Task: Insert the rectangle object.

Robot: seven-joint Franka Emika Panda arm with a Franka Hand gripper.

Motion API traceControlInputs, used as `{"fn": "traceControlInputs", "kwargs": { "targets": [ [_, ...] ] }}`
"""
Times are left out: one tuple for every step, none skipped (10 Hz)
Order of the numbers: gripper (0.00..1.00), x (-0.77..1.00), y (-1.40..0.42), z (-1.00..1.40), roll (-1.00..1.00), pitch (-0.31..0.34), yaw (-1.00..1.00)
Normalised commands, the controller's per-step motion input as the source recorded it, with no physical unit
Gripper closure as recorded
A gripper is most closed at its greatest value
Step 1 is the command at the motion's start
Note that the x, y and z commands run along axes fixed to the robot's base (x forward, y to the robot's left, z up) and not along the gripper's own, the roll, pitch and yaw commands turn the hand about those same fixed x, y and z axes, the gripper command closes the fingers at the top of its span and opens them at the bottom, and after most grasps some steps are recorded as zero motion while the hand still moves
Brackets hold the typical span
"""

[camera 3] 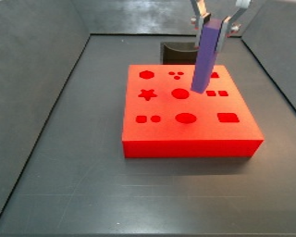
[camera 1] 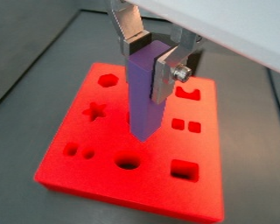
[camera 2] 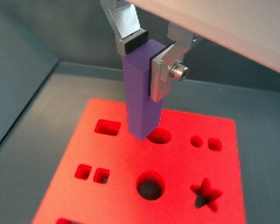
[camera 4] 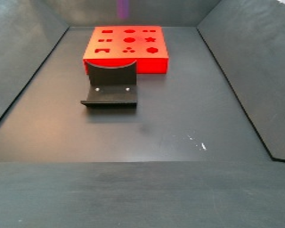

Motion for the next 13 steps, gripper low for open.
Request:
{"fn": "traceControlInputs", "kwargs": {
  "targets": [
    [1.00,0.02,0.00,-0.19,-0.07,0.019,-1.00],
    [1.00,0.09,-0.01,-0.17,-0.09,0.050,-0.94],
    [1.00,0.17,-0.03,-0.17,-0.09,0.066,-0.85],
    [1.00,0.19,-0.02,-0.17,-0.09,0.064,-0.84],
    [1.00,0.14,0.00,-0.23,-0.07,0.036,-0.91],
    [1.00,0.08,0.00,-0.28,-0.05,0.024,-0.97],
    [1.00,0.12,0.00,-0.24,-0.07,0.023,-0.94],
    [1.00,0.35,0.00,-0.14,-0.12,0.000,-0.77],
    [1.00,0.46,-0.01,-0.12,-0.12,0.000,-0.66],
    [1.00,0.60,-0.08,0.00,-0.10,0.010,-0.50],
    [1.00,0.87,-0.25,0.00,0.00,0.019,-0.17],
    [1.00,0.95,-0.28,-0.04,0.18,0.056,0.00],
    [1.00,0.85,-0.21,-0.12,0.29,0.093,-0.05]
  ]
}}
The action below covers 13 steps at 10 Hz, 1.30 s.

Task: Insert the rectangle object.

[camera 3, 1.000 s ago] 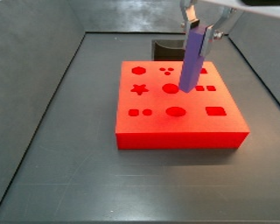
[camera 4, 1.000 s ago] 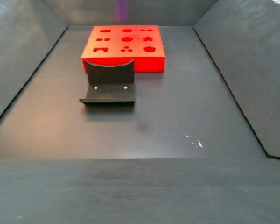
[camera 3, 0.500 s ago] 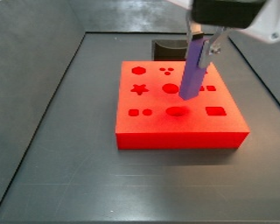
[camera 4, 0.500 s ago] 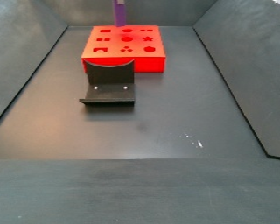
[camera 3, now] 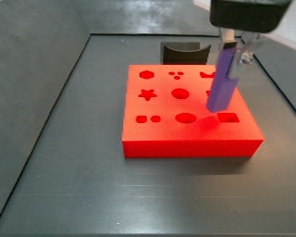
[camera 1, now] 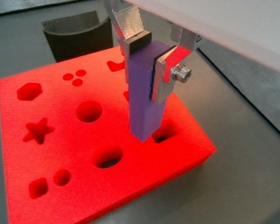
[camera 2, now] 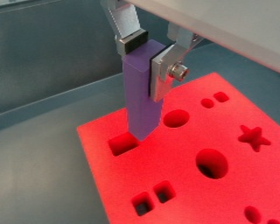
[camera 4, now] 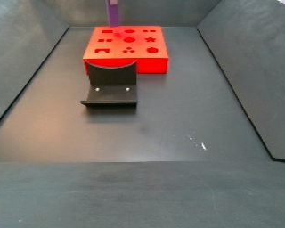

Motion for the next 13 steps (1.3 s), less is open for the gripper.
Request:
{"fn": "traceControlInputs", "kwargs": {
  "targets": [
    [1.00,0.43,-0.11,-0.19,0.35,0.114,-0.37],
    [1.00,0.25,0.00,-0.17,0.33,0.093,-0.54],
    [1.00,0.05,0.00,-0.11,0.28,0.060,-0.71],
    [1.00,-0.01,0.00,0.09,0.13,0.050,-0.93],
    [1.00,0.00,0.00,0.32,0.00,0.081,-0.95],
    [1.00,0.00,0.00,0.31,0.00,0.076,-0.90],
    [1.00,0.28,0.00,0.09,0.00,0.087,-0.68],
    [1.00,0.24,-0.05,0.00,0.03,0.141,-0.07],
    [1.00,0.07,0.00,0.00,0.00,0.019,0.00],
    [1.00,0.28,-0.08,-0.22,0.00,0.000,0.00],
    [1.00,0.41,-0.19,-0.20,0.00,0.040,0.00],
    [1.00,0.27,-0.18,-0.13,0.00,0.056,0.00],
    [1.00,0.25,-0.18,-0.11,0.00,0.043,0.00]
  ]
}}
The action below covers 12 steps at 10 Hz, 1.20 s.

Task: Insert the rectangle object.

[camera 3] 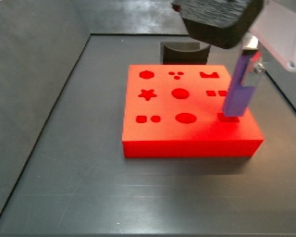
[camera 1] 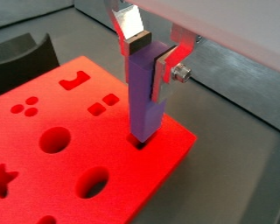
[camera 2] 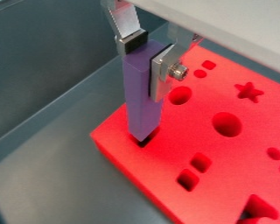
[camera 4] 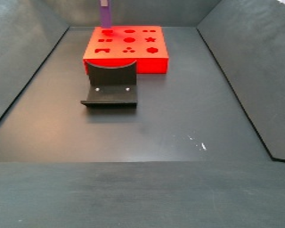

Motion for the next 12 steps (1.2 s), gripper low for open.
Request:
{"fn": "traceControlInputs", "kwargs": {
  "targets": [
    [1.00,0.20,-0.06,-0.07,0.02,0.066,-0.02],
    [1.00,0.05,0.00,-0.07,0.02,0.071,-0.11],
    [1.00,0.00,0.08,-0.03,0.00,0.047,-0.15],
    [1.00,-0.13,0.12,-0.03,0.00,0.024,-0.11],
    [1.00,-0.17,0.08,-0.02,0.00,0.000,-0.03],
    [1.00,0.00,0.00,-0.04,0.00,0.000,0.00],
    [1.00,0.00,0.00,-0.09,0.03,0.000,0.00],
    [1.00,0.00,0.00,-0.09,0.04,0.000,0.00],
    [1.00,0.00,0.00,-0.16,0.07,0.000,0.01],
    [1.00,0.00,0.00,-0.15,0.07,0.000,0.00],
    [1.00,0.00,-0.01,-0.12,0.06,0.000,0.00],
    [1.00,-0.04,-0.03,-0.13,0.10,0.017,-0.01]
  ]
}}
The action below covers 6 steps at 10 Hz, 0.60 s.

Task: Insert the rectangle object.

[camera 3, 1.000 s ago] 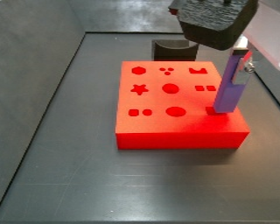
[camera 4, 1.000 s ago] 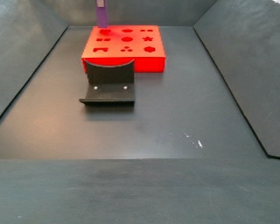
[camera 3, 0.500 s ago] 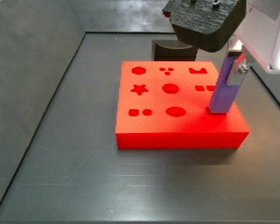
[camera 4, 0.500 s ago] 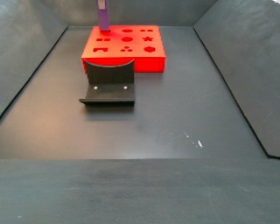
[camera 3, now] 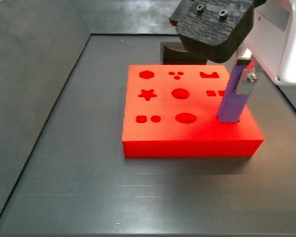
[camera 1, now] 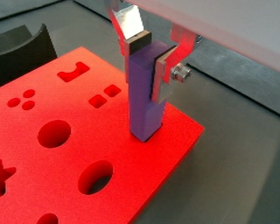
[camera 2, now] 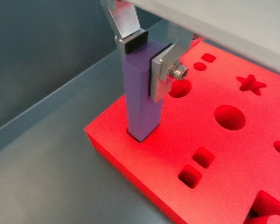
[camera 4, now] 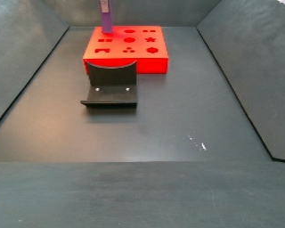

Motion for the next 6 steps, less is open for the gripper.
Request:
{"fn": "traceControlInputs", "kwargs": {
  "targets": [
    [1.00,-0.06,-0.05,-0.14,0.13,0.046,-0.06],
    [1.00,-0.07,-0.03,-0.16,0.13,0.057,-0.07],
    [1.00,-0.03,-0.04,-0.13,0.11,0.056,-0.07],
    [1.00,0.04,-0.13,-0.10,0.09,0.064,0.00],
    [1.00,0.18,-0.17,-0.16,0.11,0.123,0.00],
    [1.00,0.18,-0.11,-0.32,0.01,0.156,0.00]
  ]
}}
